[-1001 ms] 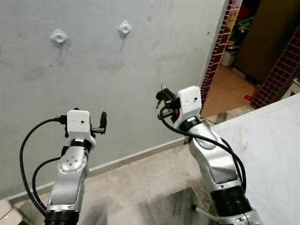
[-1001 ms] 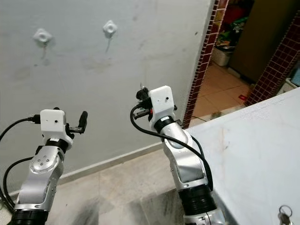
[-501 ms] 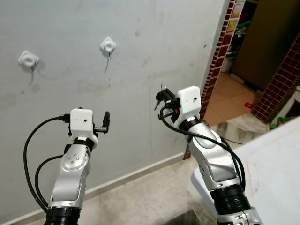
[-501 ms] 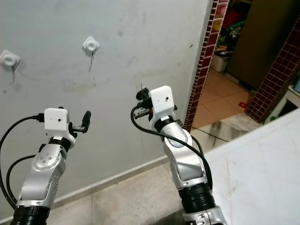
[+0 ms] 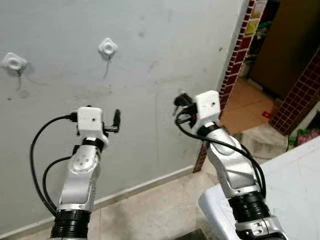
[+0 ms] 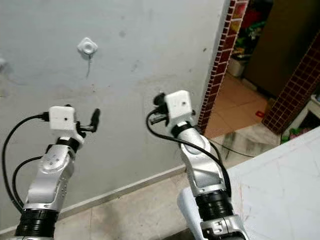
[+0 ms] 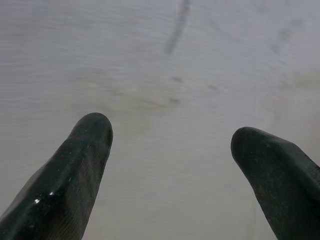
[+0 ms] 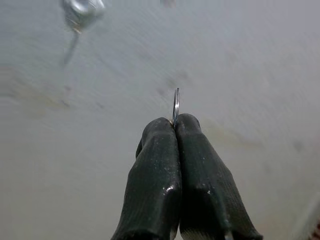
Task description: Hang keys on a hook
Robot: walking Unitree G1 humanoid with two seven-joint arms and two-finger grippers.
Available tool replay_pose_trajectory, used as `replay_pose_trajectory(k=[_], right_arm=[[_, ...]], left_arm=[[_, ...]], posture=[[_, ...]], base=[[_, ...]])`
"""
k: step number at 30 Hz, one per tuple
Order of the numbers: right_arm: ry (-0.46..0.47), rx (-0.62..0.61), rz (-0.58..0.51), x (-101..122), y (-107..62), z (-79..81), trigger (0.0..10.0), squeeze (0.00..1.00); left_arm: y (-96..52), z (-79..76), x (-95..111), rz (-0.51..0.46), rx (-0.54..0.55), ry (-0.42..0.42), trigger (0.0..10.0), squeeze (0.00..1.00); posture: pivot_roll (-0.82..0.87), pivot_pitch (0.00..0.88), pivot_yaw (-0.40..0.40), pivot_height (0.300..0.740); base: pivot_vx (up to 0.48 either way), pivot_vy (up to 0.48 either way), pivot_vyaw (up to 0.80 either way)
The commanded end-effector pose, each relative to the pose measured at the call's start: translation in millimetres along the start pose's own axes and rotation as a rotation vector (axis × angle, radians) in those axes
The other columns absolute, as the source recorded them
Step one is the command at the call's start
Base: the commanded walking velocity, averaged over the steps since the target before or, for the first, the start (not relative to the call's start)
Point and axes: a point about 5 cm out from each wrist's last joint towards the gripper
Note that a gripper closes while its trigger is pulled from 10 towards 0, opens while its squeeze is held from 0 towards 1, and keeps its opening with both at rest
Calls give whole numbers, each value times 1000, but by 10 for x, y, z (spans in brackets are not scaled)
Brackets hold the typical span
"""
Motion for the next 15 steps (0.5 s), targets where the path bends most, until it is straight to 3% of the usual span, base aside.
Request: replay_pose_trajectory(k=[1, 9, 15], right_arm=[[-18, 1, 3, -6, 12, -47, 10000, 0], [-26, 53, 20, -53, -1, 19, 10000, 0], [-38, 86, 43, -117, 12, 49, 10000, 0]], left_arm=[[-1, -22, -20, 1, 8, -8, 10000, 0], [-49, -39, -93, -2, 37, -18, 10000, 0], [-58, -170, -157, 17, 9, -30, 10000, 0]], posture=[[99, 0, -57, 740], [111, 0, -127, 740], [143, 0, -188, 740]], base=[[0, 0, 0], [0, 0, 0], [0, 0, 0]])
Point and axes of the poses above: a point about 5 cm out from each wrist's last joint towards the gripper, its own y axis pointing out of the wrist towards the gripper, its own x axis along the axis of the wrist's last joint, z = x × y, and after that the axes turned 3 degrees about -y, right-handed
